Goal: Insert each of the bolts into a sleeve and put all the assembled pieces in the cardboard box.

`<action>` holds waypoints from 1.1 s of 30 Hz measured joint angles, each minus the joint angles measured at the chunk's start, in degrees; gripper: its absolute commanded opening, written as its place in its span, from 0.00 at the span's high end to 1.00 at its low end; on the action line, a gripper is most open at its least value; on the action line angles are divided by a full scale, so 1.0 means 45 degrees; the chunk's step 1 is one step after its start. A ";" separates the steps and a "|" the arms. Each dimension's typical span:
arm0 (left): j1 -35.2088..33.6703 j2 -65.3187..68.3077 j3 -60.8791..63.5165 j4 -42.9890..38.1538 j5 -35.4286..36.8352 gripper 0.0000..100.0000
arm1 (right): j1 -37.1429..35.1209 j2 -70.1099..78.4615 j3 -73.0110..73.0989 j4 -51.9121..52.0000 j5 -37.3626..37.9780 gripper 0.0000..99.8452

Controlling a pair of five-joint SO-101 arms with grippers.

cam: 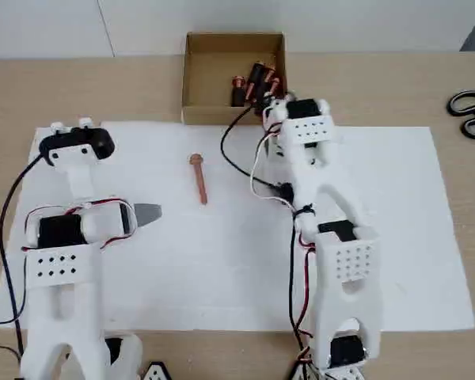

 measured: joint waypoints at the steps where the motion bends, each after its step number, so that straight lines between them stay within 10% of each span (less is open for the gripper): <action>1: 0.0137 0.0000 0.0000 0.0000 0.0020 0.66 | 0.0039 -0.0567 0.0020 0.0000 0.0000 0.99; 33: 0.3321 1.4261 -1.2249 0.1016 0.6076 0.74 | 0.0371 -0.6427 0.3184 -0.0488 0.0000 0.99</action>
